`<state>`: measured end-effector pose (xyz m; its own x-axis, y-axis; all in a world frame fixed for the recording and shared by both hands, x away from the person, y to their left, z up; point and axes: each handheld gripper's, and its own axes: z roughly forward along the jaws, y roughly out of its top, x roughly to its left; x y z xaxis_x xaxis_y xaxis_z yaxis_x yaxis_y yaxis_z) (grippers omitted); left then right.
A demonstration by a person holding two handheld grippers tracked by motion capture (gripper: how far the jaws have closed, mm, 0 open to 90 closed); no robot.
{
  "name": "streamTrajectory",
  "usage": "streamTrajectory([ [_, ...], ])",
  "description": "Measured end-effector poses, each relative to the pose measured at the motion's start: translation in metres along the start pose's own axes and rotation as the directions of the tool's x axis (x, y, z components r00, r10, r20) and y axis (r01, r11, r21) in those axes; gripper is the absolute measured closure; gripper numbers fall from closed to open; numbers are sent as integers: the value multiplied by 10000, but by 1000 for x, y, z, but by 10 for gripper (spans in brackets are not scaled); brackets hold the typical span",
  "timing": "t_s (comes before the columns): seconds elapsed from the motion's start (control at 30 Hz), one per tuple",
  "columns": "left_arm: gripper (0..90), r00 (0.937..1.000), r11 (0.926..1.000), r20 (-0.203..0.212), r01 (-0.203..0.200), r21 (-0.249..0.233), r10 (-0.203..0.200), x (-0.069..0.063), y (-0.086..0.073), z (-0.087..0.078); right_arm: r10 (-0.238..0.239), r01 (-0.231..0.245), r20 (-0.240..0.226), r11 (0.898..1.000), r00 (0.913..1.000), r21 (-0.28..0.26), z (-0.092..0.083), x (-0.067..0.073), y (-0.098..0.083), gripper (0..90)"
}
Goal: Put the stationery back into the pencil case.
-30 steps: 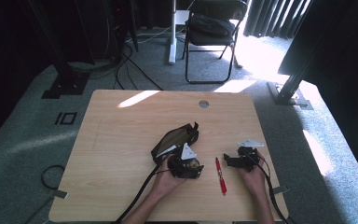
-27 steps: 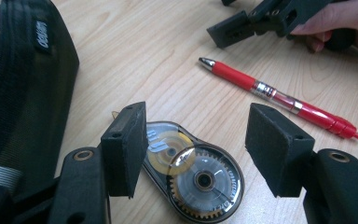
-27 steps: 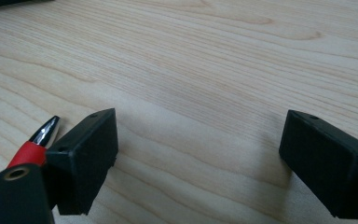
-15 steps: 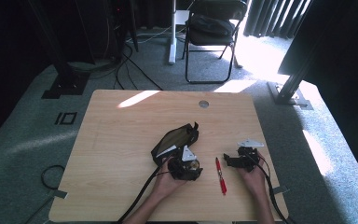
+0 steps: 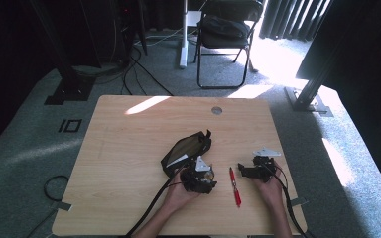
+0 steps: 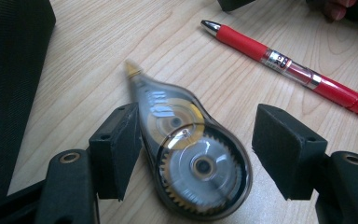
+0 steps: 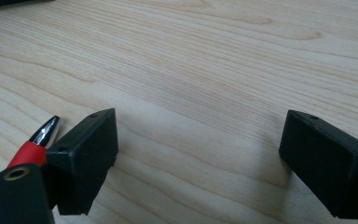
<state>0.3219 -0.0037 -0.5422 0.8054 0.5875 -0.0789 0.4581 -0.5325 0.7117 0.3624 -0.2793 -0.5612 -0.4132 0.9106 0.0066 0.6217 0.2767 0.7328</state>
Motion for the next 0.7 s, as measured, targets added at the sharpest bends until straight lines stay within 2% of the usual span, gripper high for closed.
streamTrajectory([
  [0.2, 333, 10000, 10000, -54, -60, 8, 60, -1, 0, 2, 0, 0, -1, 10000, 10000, 0, 0, 0, 0, 113],
  [0.37, 346, 9993, 9996, -332, -143, 244, 152, 0, -6, 4, 2, -2, -3, 10000, 10000, -1, 0, 0, 0, 113],
  [0.5, 376, 9991, 9997, -410, -102, 203, 110, 3, -8, 2, 0, 0, -2, 10000, 10000, -2, 0, 0, 0, 113],
  [0.7, 391, 9980, 9992, -534, -315, 233, 327, 4, -13, -2, 1, -1, -1, 10000, 10000, -3, 0, 0, 0, 113],
])
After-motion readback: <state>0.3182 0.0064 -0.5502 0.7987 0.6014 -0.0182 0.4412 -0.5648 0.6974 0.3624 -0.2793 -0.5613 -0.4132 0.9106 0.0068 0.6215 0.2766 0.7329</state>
